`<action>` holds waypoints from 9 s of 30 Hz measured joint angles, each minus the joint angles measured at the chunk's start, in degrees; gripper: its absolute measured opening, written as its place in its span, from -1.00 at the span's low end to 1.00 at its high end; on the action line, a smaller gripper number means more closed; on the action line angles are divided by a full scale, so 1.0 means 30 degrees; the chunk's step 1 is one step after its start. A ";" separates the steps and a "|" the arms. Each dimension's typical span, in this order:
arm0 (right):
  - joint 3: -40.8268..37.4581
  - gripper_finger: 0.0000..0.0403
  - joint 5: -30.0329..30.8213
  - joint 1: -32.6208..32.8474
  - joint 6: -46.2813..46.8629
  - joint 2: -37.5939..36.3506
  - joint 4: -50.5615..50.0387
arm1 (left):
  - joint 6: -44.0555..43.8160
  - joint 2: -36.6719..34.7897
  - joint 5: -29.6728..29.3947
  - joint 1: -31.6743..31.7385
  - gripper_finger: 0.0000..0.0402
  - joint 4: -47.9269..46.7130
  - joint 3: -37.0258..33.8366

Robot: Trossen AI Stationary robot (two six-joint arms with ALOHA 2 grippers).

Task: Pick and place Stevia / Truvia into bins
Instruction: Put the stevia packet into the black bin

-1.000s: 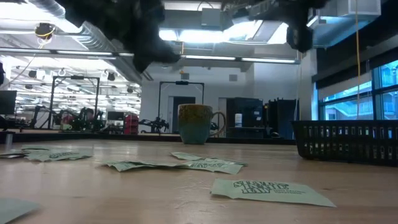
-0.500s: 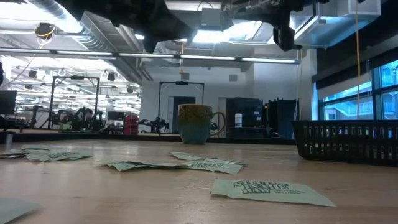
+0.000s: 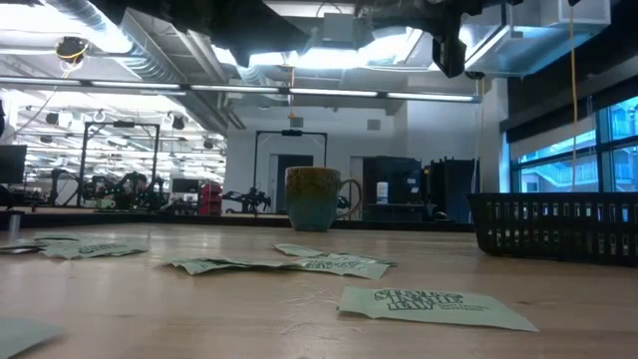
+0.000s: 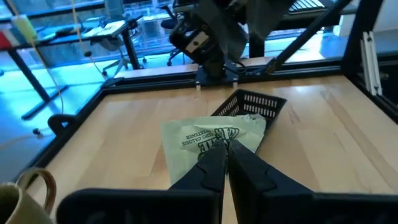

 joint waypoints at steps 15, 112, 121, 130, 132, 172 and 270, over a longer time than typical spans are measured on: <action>-0.0029 -0.24 -0.1549 -0.0722 0.0851 0.1732 0.0264 | 0.1041 -0.0017 -0.0073 -0.0337 -0.93 -0.0012 0.0027; 0.0007 -0.99 -0.5358 -0.2677 0.3960 -0.2303 -1.0217 | -0.2662 0.4779 0.2518 -0.0521 -0.53 -1.8257 0.8318; -0.0022 -0.99 -0.6037 -0.1138 0.5886 -0.1776 -1.5502 | -0.3197 0.4801 0.2377 -0.0521 -0.57 -1.7722 0.8326; -0.0022 -0.99 -0.5513 -0.1005 0.4979 0.0819 -1.5987 | -0.3192 0.4809 0.2375 -0.0521 -0.59 -1.7258 0.8326; -0.0022 -0.99 -0.5506 -0.1005 0.4465 0.1365 -1.6061 | -0.3192 0.4809 0.2375 -0.0521 -0.59 -1.7051 0.8329; 0.7190 -0.35 -0.3061 -0.1055 -0.7148 0.2647 -1.4556 | -0.3524 0.4468 0.4482 -0.0514 -0.63 -1.6094 0.8340; -0.1619 -0.89 -0.3138 -0.0408 0.0864 0.1362 -1.6081 | -0.5332 -0.5173 0.0860 0.1271 -0.63 -0.3031 -0.3674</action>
